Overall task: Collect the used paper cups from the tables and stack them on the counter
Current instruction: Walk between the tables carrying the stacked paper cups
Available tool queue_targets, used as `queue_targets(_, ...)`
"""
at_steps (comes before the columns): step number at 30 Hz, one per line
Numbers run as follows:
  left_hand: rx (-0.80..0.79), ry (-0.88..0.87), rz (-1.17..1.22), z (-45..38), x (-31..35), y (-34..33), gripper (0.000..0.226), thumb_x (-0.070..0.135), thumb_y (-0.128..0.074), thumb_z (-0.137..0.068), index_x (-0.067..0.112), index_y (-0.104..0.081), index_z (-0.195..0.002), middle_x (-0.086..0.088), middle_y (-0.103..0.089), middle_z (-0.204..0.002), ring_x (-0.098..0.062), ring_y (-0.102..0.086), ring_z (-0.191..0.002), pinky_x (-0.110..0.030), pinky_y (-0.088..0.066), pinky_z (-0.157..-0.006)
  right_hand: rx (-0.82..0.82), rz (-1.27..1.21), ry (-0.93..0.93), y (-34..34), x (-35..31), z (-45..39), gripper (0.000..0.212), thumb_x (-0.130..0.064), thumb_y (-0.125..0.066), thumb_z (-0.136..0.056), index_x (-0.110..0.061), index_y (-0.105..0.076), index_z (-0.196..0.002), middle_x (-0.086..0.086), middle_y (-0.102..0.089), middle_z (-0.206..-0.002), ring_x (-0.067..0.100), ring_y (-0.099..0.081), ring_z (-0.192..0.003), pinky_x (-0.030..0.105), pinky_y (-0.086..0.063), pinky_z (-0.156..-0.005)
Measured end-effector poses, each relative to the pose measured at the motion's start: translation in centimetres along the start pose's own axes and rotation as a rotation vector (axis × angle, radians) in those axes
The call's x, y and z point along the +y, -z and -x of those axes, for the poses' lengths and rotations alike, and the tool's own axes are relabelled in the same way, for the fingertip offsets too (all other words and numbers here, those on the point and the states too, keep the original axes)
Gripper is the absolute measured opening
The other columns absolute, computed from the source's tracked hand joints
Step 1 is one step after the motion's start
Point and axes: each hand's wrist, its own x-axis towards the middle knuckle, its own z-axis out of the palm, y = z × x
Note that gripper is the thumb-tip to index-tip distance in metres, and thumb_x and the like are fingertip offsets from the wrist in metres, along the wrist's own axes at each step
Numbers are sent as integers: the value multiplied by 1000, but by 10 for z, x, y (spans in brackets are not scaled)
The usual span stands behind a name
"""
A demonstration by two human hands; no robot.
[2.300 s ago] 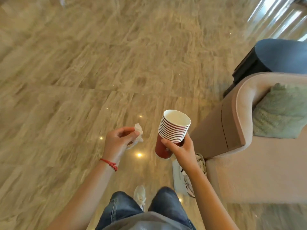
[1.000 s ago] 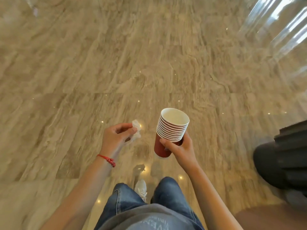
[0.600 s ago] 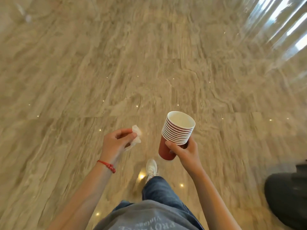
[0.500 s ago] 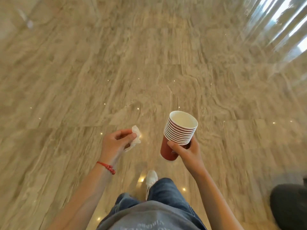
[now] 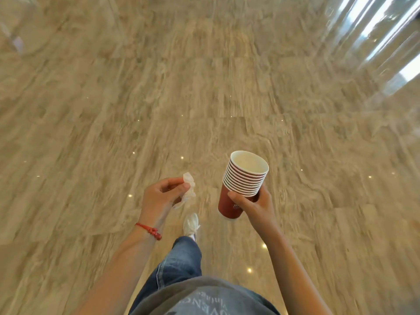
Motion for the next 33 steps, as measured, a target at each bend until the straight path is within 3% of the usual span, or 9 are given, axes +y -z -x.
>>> queue_targets(2, 3, -4, -5, -53, 25, -8, 14, 7, -74, -73, 21, -73, -75, 6, -73, -65, -1, -63, -54, -11, -46, -49, 12, 1, -14, -9, -13, -55, 49, -30, -79, -62, -22, -59, -106, -13, -72, -91, 3, -67, -88, 14, -51, -67)
queue_targets(5, -20, -19, -29, -126, 72, -20, 12, 12, -75, -72, 24, -74, -74, 7, -73, -67, -1, -65, -58, -10, -47, -51, 10, 17, -6, -21, -38, -134, 38, -15, -79, -70, -26, -60, -101, -17, -72, -90, 1, -67, -84, 12, -51, -63)
queue_targets(10, -48, -18, -61, -233, 127, -54, 11, 9, -75, -73, 16, -73, -81, 9, -71, -62, 1, -62, -54, -10, -45, -48, 29, -12, -19, -28, -67, -244, 43, -20, -81, -66, -20, -60, -104, -11, -72, -90, 4, -68, -85, 15, -52, -64)
queue_targets(16, -59, 3, -64, -365, 164, -116, 11, 8, -73, -75, 18, -72, -78, 11, -70, -60, 3, -61, -51, -9, -45, -47, 28, 3, -14, -20, -77, -396, 37, -7, -76, -72, -26, -59, -100, -17, -72, -89, 0, -67, -84, 12, -51, -64)
queue_targets(24, -46, -36, -55, -538, 255, -213, 13, 5, -72, -75, 17, -71, -78, 11, -70, -59, 2, -62, -53, -10, -47, -49, 10, 7, 18, 5, -135, -615, 51, -22, -79, -65, -15, -59, -111, -12, -72, -92, 2, -67, -89, 12, -50, -67)
queue_targets(29, -34, -57, -79, -641, 308, -263, 14, 9, -74, -73, 23, -71, -76, 11, -71, -63, 0, -63, -58, -10, -49, -52, 11, 17, 21, 19, -163, -735, 46, -23, -78, -67, -28, -57, -109, -15, -70, -98, 3, -66, -92, 12, -51, -68)
queue_targets(33, -52, -34, -75, -730, 334, -300, 15, 7, -74, -73, 21, -72, -76, 7, -73, -67, -2, -65, -59, -12, -50, -53, 37, 25, -6, 20, -168, -829, 45, -26, -77, -64, -26, -59, -105, -14, -72, -95, 3, -67, -89, 14, -51, -68)
